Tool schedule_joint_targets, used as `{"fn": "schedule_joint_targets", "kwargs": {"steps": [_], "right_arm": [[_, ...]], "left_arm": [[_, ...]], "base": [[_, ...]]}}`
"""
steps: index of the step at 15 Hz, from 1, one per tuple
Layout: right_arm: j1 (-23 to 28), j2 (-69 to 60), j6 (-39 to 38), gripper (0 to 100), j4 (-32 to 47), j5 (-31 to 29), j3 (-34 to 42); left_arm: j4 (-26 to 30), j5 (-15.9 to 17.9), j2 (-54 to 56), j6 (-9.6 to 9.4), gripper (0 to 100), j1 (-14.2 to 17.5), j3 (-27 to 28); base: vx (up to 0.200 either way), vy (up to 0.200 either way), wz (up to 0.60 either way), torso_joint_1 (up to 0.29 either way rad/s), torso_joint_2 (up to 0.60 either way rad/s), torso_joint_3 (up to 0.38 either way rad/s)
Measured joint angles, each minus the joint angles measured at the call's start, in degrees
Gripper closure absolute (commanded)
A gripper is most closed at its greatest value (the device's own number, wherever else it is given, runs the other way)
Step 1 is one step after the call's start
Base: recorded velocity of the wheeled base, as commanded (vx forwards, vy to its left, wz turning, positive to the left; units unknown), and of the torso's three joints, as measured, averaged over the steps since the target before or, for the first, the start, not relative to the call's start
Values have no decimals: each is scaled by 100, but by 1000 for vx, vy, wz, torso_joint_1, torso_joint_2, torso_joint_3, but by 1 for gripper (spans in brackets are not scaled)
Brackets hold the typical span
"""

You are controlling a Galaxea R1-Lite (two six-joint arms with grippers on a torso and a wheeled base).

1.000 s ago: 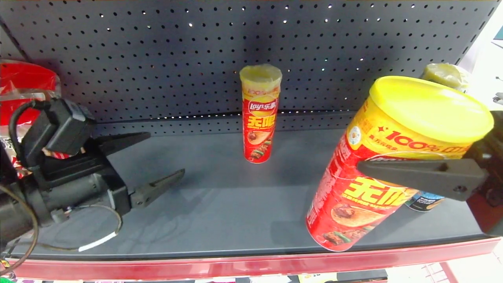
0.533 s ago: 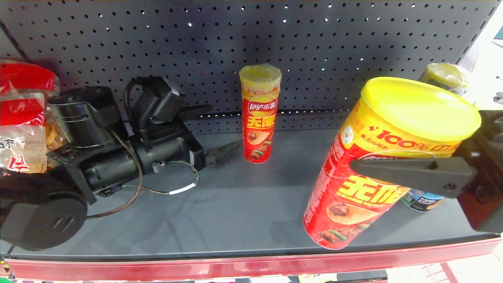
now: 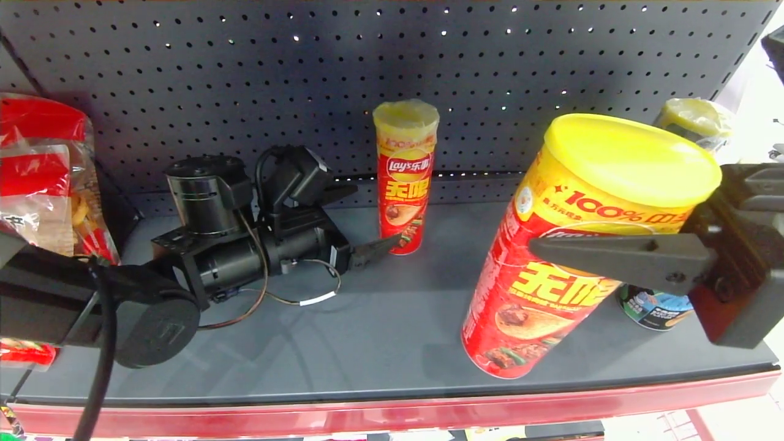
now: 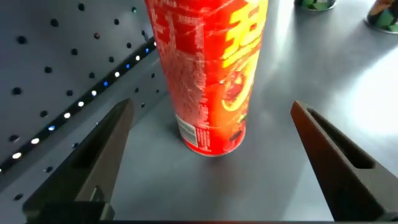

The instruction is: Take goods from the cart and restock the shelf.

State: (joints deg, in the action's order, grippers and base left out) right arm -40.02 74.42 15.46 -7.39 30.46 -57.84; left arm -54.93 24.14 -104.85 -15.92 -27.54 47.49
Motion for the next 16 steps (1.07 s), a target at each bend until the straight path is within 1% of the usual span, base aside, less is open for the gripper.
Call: {"fn": "schedule_joint_targets", "kwargs": {"steps": [3, 16], "right_arm": [[-2, 16, -7, 100, 2, 0, -15], [-2, 195, -11, 100, -30, 0, -52]], "left_arm": [[-2, 5, -300, 0, 0, 4, 377], [-22, 46, -1284, 0, 0, -7, 1275]], "base": [[0, 0, 0, 0, 0, 0], [0, 0, 0, 0, 0, 0]]}}
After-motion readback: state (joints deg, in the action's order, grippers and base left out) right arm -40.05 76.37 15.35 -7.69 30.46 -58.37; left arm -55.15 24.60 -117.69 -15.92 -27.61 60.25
